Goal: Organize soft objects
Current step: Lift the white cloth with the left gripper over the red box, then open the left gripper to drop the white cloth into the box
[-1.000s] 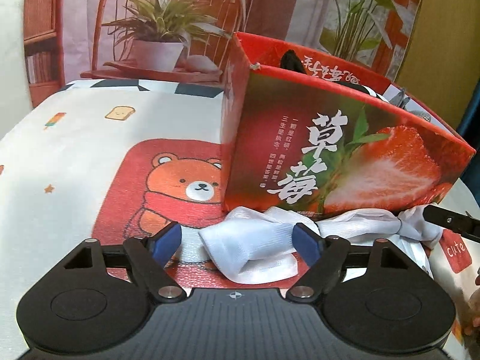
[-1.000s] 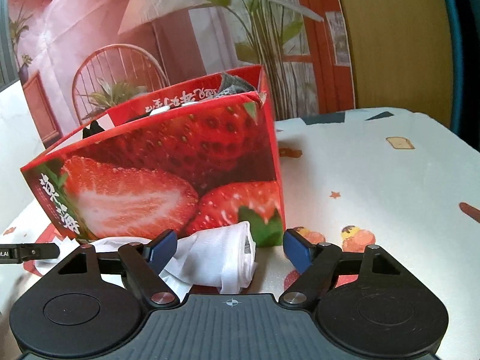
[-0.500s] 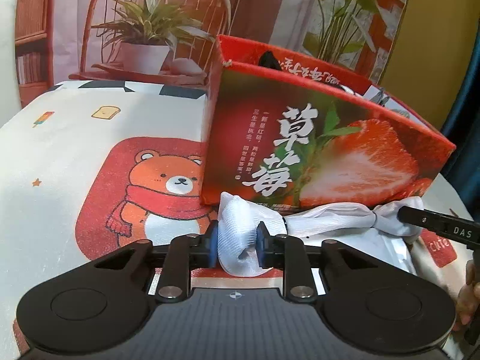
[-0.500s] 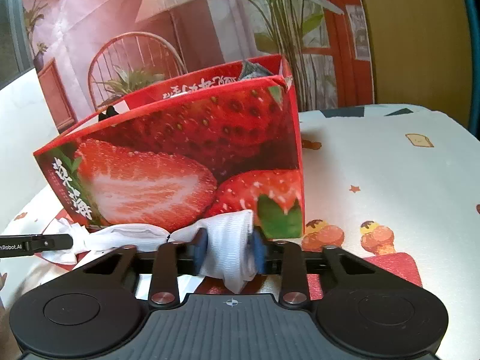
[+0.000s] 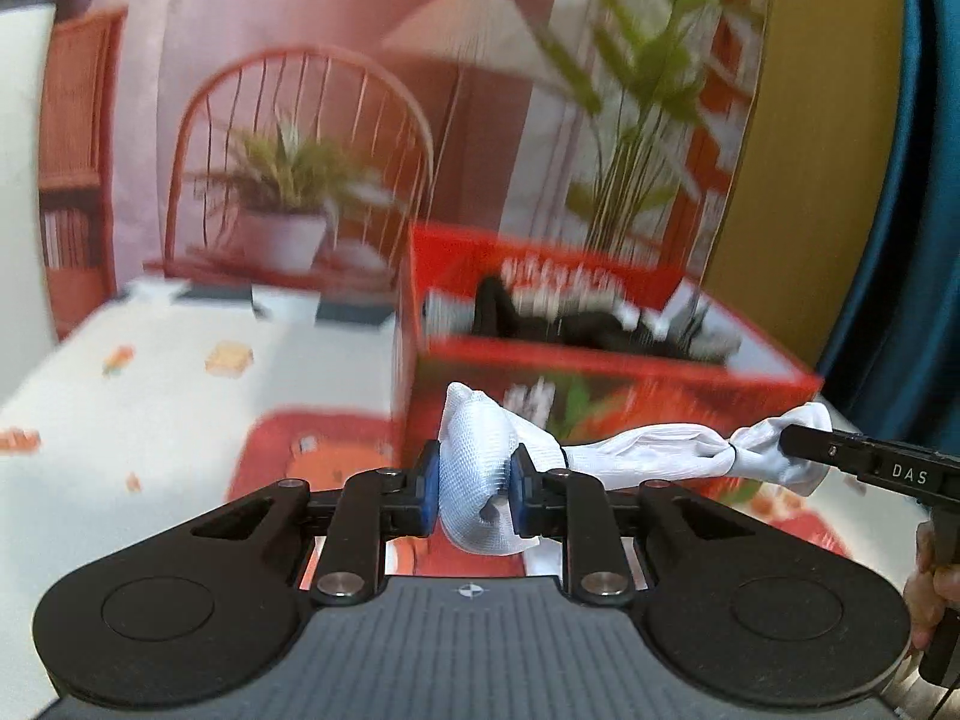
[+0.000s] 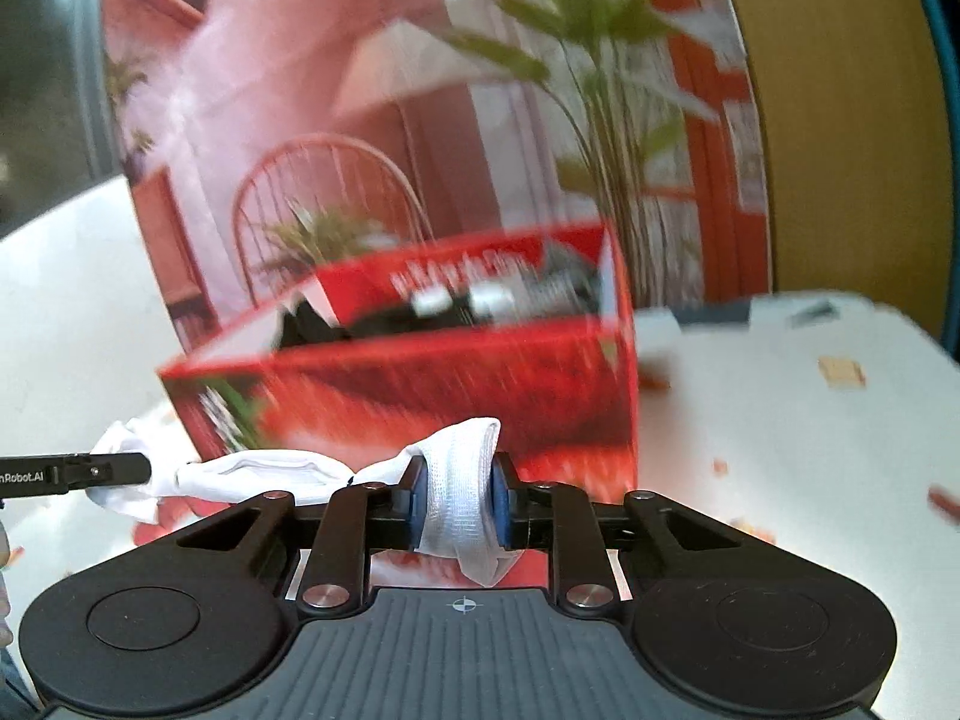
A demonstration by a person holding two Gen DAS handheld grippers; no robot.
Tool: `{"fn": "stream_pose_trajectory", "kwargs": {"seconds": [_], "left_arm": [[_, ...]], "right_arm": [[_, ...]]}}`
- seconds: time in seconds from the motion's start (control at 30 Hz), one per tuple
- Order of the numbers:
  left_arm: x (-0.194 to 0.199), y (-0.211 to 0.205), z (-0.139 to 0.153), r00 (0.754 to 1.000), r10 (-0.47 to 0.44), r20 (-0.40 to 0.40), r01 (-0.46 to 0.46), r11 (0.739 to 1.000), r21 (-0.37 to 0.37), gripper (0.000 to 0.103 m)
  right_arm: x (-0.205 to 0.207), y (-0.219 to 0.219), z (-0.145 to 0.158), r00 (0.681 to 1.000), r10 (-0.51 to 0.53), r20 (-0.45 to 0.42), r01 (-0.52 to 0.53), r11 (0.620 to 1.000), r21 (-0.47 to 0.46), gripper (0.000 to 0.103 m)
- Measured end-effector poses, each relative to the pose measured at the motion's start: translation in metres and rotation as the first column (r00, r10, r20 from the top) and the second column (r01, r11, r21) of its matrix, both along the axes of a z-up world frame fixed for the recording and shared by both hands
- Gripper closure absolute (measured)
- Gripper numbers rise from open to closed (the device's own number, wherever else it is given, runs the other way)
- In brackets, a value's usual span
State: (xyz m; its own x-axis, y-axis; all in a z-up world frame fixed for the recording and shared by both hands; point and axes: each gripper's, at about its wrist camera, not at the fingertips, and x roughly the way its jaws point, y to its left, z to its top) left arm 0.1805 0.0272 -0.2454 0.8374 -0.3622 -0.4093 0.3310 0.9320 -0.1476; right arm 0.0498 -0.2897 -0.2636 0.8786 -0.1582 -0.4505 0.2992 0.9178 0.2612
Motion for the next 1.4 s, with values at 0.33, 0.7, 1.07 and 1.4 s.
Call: {"fn": "stream_pose_trajectory", "kwargs": {"seconds": [0.33,0.7,1.07,1.4], "left_arm": [[0.026,-0.022,0.062,0.995,-0.040,0.088,0.037,0.999,0.038,0.080],[0.112,-0.058,0.051,0.982,-0.114,-0.151,0.135,0.981,0.139,0.080],[0.136,-0.078,0.025,0.958,-0.118,-0.262,0.183,0.954,0.237,0.079],[0.126,-0.076,0.031,0.976,-0.132,-0.171,0.171,0.955,0.242,0.043]], "right_arm": [[0.024,-0.013,0.076,0.996,0.039,0.083,-0.032,0.996,-0.079,0.084],[0.083,-0.033,0.084,0.989,0.075,-0.128,-0.092,0.988,-0.127,0.087],[0.097,-0.049,0.050,0.972,0.048,-0.229,-0.052,0.999,-0.012,0.087],[0.093,-0.042,0.044,0.971,0.001,-0.239,-0.023,0.996,-0.086,0.075]]}}
